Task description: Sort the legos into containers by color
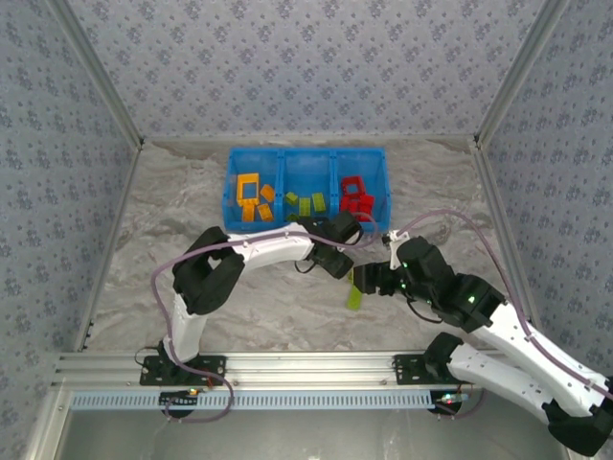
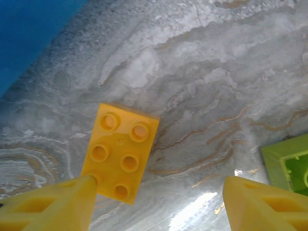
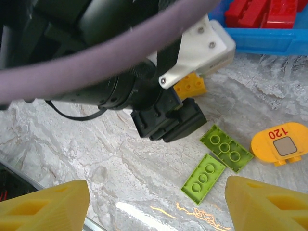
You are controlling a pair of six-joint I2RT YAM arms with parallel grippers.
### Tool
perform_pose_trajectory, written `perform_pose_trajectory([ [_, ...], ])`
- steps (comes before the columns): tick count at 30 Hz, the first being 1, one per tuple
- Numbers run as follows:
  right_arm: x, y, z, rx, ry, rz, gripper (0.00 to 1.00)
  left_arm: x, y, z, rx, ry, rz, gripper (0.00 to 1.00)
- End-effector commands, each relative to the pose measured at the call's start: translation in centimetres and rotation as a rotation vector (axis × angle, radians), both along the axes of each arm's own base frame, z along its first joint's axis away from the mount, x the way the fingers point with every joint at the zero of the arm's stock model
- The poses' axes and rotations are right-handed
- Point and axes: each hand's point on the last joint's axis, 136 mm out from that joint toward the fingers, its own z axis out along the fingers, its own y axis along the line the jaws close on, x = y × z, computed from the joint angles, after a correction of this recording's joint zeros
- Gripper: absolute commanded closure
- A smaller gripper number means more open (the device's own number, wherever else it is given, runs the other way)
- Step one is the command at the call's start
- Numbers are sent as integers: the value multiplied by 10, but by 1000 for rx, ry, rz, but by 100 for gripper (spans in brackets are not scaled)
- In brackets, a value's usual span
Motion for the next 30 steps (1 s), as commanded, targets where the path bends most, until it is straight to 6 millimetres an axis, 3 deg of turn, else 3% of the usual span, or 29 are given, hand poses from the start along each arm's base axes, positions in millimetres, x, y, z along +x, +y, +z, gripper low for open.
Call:
perform_pose_trajectory([
  [1, 0, 0, -3, -7, 3, -13, 24, 8, 3, 0, 36, -16, -10, 29],
  [5, 0, 0, -4, -10, 4, -11, 24, 9, 1, -2, 39, -18, -13, 29],
  [10, -1, -1, -8, -9, 10, -18, 24, 13, 3, 13, 15, -43, 1, 29],
  [14, -1, 1, -9, -3, 11, -13, 24, 23, 10, 3, 23, -4, 22, 29],
  [20, -4, 8, 4, 43, -31, 38, 23, 21, 5, -16, 41, 66, -12, 32],
  [26, -3, -6, 7, 27, -62, -12, 22, 21, 3, -29, 56, 89, -8, 42],
  [30, -3, -12, 8, 25, -71, -37, 22, 19, 0, -29, 34, 101, -5, 63],
])
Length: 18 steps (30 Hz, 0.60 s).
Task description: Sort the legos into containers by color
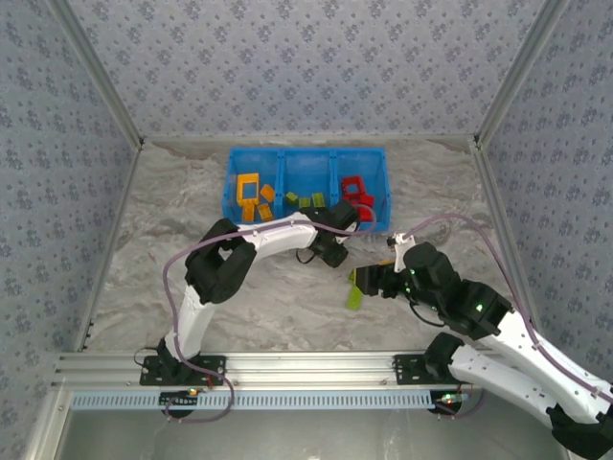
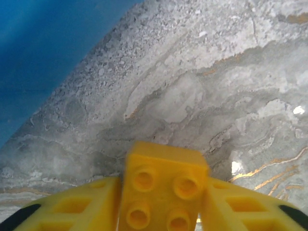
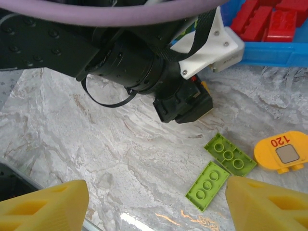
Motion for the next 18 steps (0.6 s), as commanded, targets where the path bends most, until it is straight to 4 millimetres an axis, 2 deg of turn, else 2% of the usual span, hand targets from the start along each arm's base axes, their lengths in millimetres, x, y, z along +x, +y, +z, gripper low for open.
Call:
perform_pose_trajectory([
  [1, 0, -8, -4, -25, -8, -30, 22, -8, -1, -3, 3, 26, -2, 68],
  [3, 1, -8, -4, -28, -11, -29, 22, -7, 1, 12, -22, -14, 22, 72],
  [5, 1, -7, -6, -33, -13, -25, 22, -7, 6, 37, -78, -50, 72, 74],
  [9, 4, 4, -12, -40, -17, 21, 23, -10, 39, 89, -186, -92, 212, 75],
  [13, 6, 38, -12, -94, -53, 123, 24, -9, 86, 126, -254, -110, 342, 75],
  [16, 7, 74, -8, -141, -106, 204, 24, 1, 127, 135, -293, -76, 468, 75],
  [18, 7, 99, -3, -150, -150, 250, 24, 14, 153, 133, -282, -54, 553, 75],
])
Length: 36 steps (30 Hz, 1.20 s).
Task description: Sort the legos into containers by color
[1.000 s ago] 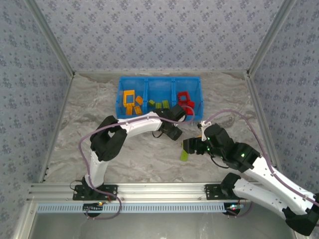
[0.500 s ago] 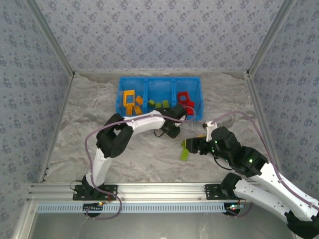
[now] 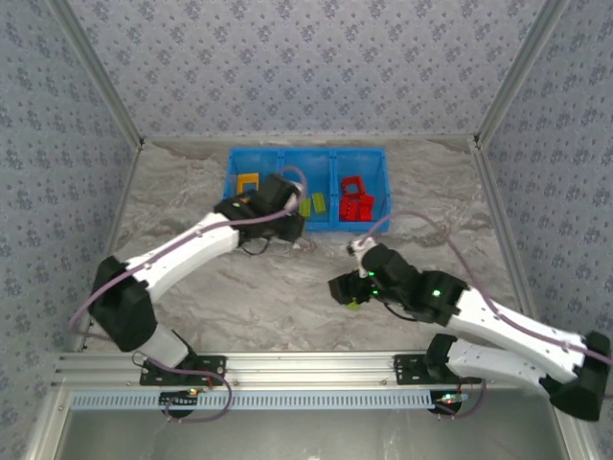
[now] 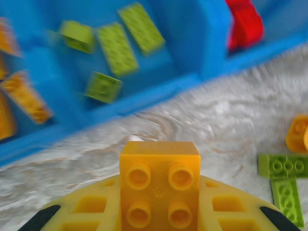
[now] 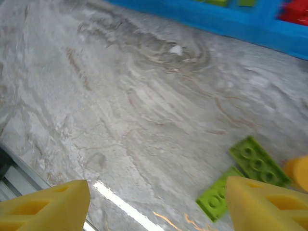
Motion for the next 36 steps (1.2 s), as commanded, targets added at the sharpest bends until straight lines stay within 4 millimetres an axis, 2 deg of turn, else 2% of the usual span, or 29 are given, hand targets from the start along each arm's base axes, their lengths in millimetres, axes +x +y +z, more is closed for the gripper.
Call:
perform_pose_trajectory([
  [1, 10, 46, 40, 62, -166, 76, 24, 10, 47, -26, 32, 135, 157, 75],
  [5, 10, 87, 57, 91, -283, 127, 24, 39, 81, -40, 66, 192, 279, 76],
  [9, 13, 107, 65, 85, -315, 133, 24, 69, 94, -52, 80, 234, 352, 76],
  [13, 11, 111, 62, 85, -306, 133, 24, 97, 88, -64, 24, 281, 364, 75],
  [20, 7, 97, 54, 92, -284, 108, 23, 132, 73, -83, -114, 363, 381, 74],
  [24, 8, 97, 58, 99, -305, 109, 23, 142, 65, -87, -179, 385, 367, 72],
  [30, 12, 112, 65, 92, -335, 135, 23, 148, 57, -95, -259, 414, 364, 69],
  [33, 12, 119, 64, 88, -328, 151, 23, 147, 57, -95, -283, 414, 365, 59],
  [36, 11, 121, 60, 86, -316, 153, 23, 145, 58, -86, -295, 391, 360, 52],
])
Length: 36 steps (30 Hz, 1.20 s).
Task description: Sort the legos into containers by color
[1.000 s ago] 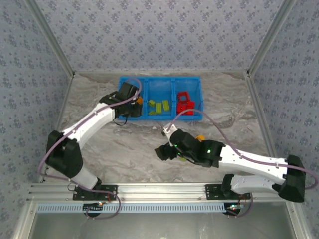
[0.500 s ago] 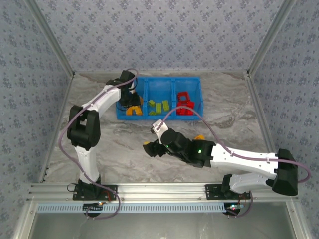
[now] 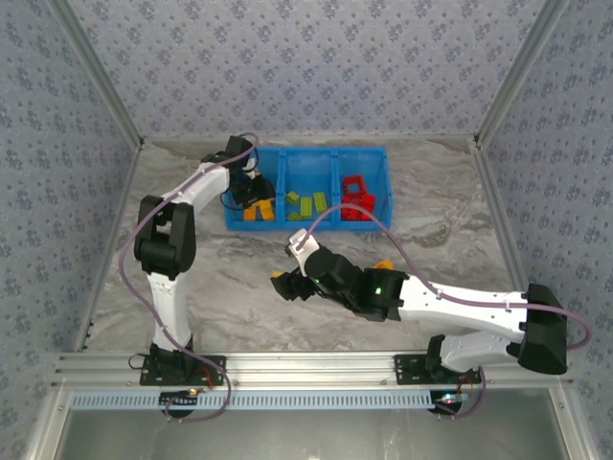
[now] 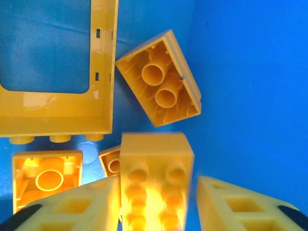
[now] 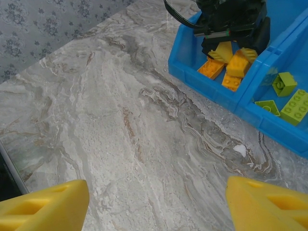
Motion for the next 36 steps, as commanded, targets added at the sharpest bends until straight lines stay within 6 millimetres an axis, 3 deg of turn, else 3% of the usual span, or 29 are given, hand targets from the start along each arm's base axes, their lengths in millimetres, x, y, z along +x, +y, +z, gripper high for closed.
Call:
perform_pose_trajectory([
  [1, -1, 7, 13, 26, -20, 13, 23, 1, -9, 22, -68, -54, -8, 51],
  [8, 3, -2, 8, -2, -26, -27, 23, -6, -7, 59, -105, -137, 0, 51],
  [12, 20, -37, -2, -68, -2, -196, 24, -18, 9, 91, -87, -228, 59, 50],
  [15, 28, -68, -24, -149, 59, -287, 24, -37, 15, 121, -106, -299, 73, 48],
  [20, 29, -129, -74, -395, 215, -392, 22, -100, -13, 160, -148, -396, -67, 46],
  [25, 20, -156, -113, -599, 345, -382, 18, -183, -49, 168, -229, -456, -211, 44],
  [31, 29, -164, -140, -714, 479, -342, 15, -270, -72, 163, -349, -503, -299, 42],
  [36, 42, -159, -155, -726, 539, -302, 15, -316, -71, 148, -360, -514, -320, 41],
])
